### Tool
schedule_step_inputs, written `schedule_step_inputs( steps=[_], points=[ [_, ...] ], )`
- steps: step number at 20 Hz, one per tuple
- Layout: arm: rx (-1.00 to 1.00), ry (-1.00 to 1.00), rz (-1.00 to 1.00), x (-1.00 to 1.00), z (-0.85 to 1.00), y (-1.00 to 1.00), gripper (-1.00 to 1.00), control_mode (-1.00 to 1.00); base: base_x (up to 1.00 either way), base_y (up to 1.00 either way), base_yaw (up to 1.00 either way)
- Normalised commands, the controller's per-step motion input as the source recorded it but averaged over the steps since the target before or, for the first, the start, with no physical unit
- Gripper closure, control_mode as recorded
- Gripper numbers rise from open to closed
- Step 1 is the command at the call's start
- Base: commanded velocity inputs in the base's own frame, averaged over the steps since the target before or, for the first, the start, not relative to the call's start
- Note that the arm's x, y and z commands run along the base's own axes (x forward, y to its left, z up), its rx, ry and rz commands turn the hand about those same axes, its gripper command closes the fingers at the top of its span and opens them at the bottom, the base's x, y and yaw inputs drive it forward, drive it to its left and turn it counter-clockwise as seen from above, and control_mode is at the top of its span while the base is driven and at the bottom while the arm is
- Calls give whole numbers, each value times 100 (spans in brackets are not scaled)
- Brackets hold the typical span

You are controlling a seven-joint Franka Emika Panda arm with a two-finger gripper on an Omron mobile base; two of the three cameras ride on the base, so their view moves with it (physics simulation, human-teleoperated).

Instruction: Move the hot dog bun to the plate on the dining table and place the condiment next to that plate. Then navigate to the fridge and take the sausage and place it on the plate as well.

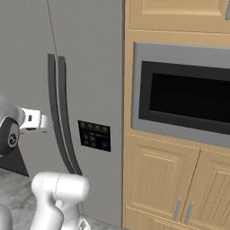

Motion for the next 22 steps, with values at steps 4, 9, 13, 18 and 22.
schedule_step_inputs(
  steps=[4,9,13,18,22],
  points=[
    [-24,-28,-41,-19,4,97,-100,-100,0,0,0],
    [-20,-14,-38,49,0,86,-100,-100,0,0,0],
    [-10,-7,-32,94,-13,22,-100,-100,0,0,0],
    [0,-8,-12,74,-41,-33,-100,-100,0,0,0],
    [0,-15,-3,38,-37,-11,-100,-100,0,0,0]
  ],
)
